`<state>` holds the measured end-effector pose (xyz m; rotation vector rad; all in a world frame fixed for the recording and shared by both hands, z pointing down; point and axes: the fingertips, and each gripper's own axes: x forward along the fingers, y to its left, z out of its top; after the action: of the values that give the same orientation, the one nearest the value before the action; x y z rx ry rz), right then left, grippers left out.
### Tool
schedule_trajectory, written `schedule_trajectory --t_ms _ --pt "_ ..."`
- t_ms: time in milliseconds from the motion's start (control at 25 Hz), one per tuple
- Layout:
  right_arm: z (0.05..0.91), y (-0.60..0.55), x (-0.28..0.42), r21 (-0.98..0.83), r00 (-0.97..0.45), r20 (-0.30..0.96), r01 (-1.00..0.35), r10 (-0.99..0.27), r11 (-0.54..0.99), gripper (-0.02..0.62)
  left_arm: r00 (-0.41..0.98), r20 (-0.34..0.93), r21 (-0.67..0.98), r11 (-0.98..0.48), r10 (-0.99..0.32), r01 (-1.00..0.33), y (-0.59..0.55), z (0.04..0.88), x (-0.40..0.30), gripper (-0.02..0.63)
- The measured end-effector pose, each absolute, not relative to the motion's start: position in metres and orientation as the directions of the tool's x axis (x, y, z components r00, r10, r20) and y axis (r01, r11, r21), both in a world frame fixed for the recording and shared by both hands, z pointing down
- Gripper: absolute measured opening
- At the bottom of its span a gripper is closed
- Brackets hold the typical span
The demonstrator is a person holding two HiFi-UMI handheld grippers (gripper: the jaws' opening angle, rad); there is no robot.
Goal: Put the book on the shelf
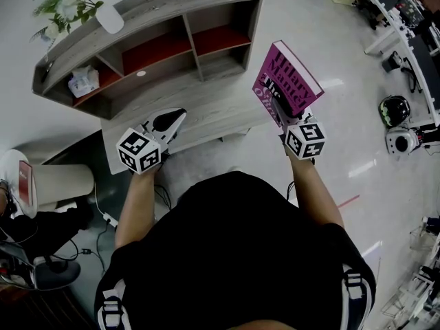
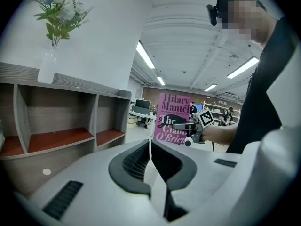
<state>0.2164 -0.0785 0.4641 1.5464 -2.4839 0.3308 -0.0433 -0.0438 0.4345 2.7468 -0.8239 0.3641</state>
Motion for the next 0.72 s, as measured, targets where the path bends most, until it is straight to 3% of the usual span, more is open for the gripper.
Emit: schedule_trajectory --t_ms 720 --pt "0.469 -0.108 0.24 -0.083 -0.476 0.279 -0.877 -0.834 0.472 0.152 0.791 0.315 0.151 -0.795 -0.525 -0.587 -0.06 0.435 -0.013 0.031"
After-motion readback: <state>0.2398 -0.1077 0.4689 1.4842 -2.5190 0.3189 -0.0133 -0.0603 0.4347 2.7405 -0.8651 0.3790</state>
